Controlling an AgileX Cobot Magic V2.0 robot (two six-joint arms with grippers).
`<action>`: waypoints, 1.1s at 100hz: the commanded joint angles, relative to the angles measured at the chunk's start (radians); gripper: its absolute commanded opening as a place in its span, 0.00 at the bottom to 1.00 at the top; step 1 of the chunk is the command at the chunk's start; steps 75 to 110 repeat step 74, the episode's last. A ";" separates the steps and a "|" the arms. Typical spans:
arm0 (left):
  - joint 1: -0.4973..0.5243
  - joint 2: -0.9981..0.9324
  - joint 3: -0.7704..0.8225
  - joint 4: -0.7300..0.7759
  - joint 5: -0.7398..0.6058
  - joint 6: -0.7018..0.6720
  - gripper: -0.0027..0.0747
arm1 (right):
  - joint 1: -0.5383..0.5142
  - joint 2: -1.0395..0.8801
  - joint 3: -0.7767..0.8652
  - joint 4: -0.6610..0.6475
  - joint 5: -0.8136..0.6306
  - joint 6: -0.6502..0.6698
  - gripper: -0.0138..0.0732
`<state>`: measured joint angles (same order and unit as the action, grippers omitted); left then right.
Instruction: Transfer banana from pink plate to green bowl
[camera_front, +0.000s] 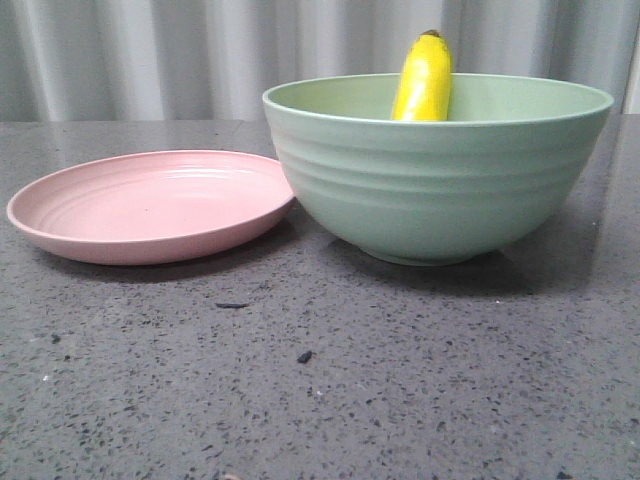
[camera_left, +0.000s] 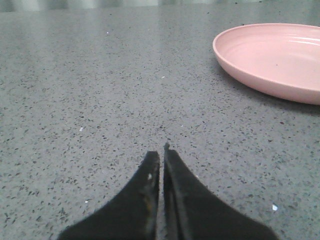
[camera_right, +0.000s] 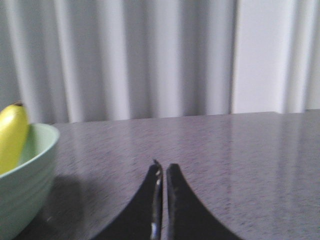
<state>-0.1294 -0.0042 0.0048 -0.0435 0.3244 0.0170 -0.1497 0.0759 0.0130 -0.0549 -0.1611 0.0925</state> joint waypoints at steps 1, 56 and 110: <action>0.001 -0.030 0.009 -0.001 -0.068 -0.005 0.01 | -0.043 -0.033 0.021 -0.015 0.025 0.017 0.08; 0.001 -0.028 0.009 -0.001 -0.073 -0.005 0.01 | -0.054 -0.105 0.021 -0.025 0.472 0.009 0.08; 0.001 -0.028 0.009 -0.001 -0.073 -0.005 0.01 | -0.054 -0.105 0.021 -0.025 0.472 0.009 0.08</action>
